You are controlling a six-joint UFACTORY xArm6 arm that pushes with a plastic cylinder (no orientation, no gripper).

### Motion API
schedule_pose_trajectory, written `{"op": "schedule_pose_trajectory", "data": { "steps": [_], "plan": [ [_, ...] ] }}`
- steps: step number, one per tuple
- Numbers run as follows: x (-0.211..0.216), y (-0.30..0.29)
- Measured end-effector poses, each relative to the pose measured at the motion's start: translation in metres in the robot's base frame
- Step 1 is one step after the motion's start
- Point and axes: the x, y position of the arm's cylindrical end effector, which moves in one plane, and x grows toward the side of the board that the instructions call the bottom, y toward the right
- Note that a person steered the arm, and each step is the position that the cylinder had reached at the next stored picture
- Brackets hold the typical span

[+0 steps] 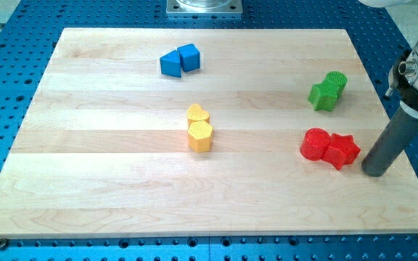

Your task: Slide both the red blocks to the right side of the blue blocks

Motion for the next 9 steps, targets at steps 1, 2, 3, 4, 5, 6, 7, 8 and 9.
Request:
{"op": "schedule_pose_trajectory", "data": {
  "steps": [1, 2, 3, 4, 5, 6, 7, 8, 9],
  "plan": [
    [-0.036, -0.030],
    [-0.036, -0.033],
    [-0.012, -0.062],
    [-0.031, -0.130],
    [-0.025, -0.125],
    [0.020, -0.148],
    [-0.034, -0.179],
    [-0.088, -0.193],
    [-0.072, -0.188]
  ]
}}
